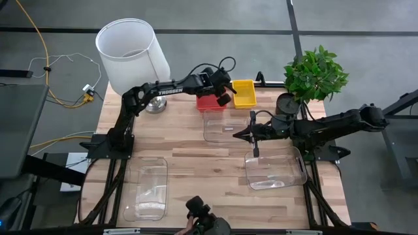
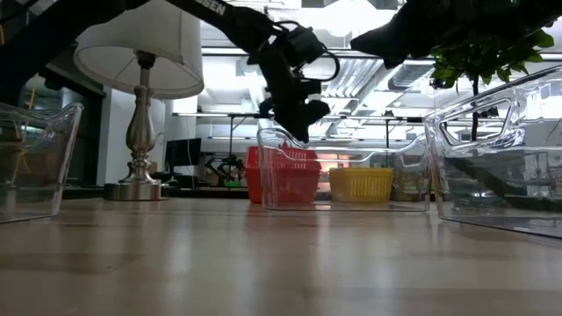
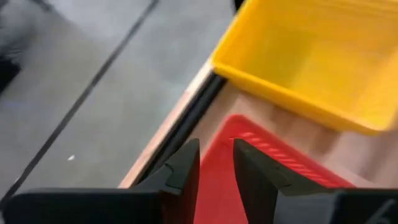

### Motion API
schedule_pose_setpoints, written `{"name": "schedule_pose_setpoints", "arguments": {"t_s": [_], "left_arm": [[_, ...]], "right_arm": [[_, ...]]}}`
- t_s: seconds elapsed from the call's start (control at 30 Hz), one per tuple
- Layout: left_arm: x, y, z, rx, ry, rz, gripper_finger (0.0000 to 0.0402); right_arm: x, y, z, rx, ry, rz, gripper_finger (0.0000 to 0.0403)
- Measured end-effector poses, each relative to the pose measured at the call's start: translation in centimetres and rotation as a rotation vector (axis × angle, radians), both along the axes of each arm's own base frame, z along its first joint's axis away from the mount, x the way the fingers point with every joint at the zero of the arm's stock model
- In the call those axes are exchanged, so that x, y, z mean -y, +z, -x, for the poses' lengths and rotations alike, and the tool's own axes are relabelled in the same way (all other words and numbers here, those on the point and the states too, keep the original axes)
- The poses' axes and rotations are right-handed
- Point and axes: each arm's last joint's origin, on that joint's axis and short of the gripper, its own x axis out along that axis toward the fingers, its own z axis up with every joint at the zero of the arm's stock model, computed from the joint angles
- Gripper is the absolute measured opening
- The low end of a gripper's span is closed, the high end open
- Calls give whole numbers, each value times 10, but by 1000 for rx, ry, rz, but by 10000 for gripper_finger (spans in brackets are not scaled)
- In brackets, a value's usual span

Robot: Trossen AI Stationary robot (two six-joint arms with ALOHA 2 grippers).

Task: Stack baskets by color
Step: Stack the bottom orange bin on the top orange bins, then stack the bottom left transparent bin on the top transparent bin

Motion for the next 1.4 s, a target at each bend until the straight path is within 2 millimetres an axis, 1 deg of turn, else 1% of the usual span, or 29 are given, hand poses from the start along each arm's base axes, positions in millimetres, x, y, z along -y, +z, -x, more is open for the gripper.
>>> {"name": "schedule_pose_setpoints", "arguments": {"t_s": [0.1, 0.2, 0.3, 0.4, 0.57, 0.67, 0.87, 1.0, 1.17, 1.2, 1.27, 1.33, 1.4], "left_arm": [[1, -8, 1, -15, 52, -41, 71], [6, -10, -1, -41, 80, -81, 51], [12, -11, -5, -21, 76, -105, 24], [14, -14, -2, 28, 88, -118, 4], [11, -25, 15, 77, 164, -118, 1], [11, -28, 21, 145, 176, -122, 1], [13, -37, 26, 247, 213, -125, 0], [16, -48, 31, 217, 223, -104, 0], [11, -48, 34, 239, 237, -113, 0], [10, -48, 34, 240, 238, -113, 0], [12, -38, 37, 238, 219, -126, 0], [18, -17, 38, 261, 177, -164, 0], [30, 8, 40, 293, 131, -196, 0]], "right_arm": [[0, 0, 0, -1, 0, 1, 0], [0, 0, 0, -1, 0, 1, 0], [0, 0, 0, -1, 0, 2, 0], [0, 0, 0, -2, -1, -3, 0], [0, -1, 0, -11, -4, -19, 0], [0, -1, 0, -10, -4, -18, 0], [0, -1, 0, -8, -4, -20, 0], [0, -2, 0, -17, -5, -25, 0], [0, -2, 0, -17, -5, -24, 0], [0, -2, 0, -17, -5, -24, 0], [0, -2, 0, -17, -5, -25, 0], [0, -2, 0, -17, -5, -25, 0], [0, -2, 0, -17, -5, -21, 0]]}}
